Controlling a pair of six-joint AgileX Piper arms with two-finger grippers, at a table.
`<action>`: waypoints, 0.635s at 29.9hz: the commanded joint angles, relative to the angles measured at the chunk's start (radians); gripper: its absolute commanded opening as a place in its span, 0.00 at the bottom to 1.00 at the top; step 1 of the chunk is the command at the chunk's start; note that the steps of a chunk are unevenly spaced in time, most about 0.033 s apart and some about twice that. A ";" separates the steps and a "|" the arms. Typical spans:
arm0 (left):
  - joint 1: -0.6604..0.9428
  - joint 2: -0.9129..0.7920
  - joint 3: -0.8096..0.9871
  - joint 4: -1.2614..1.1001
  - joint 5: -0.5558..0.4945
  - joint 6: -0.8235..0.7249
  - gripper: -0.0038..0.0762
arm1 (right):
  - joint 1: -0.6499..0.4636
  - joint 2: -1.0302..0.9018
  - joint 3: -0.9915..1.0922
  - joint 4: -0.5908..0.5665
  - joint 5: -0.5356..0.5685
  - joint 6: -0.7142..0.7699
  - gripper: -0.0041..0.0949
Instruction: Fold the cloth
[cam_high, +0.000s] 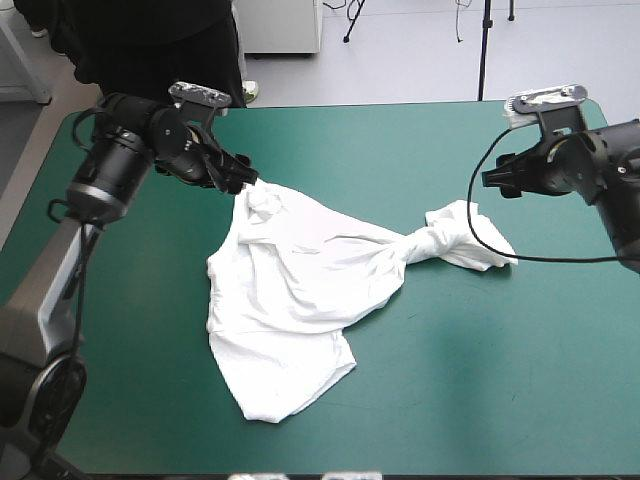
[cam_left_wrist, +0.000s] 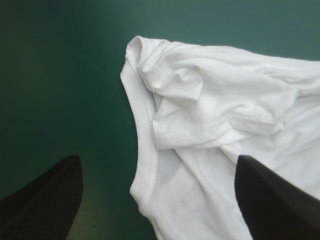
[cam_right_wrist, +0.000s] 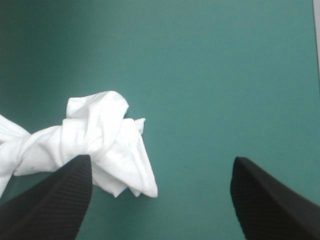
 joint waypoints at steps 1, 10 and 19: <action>-0.002 -0.152 -0.020 0.024 0.055 -0.028 0.80 | -0.002 -0.118 -0.039 -0.032 0.036 0.000 0.77; -0.002 -0.366 0.240 0.087 0.055 -0.117 0.80 | -0.002 -0.298 -0.037 -0.008 0.121 -0.002 0.77; 0.053 -0.290 0.486 0.074 -0.072 -0.166 0.80 | -0.002 -0.384 0.020 -0.008 0.146 0.000 0.77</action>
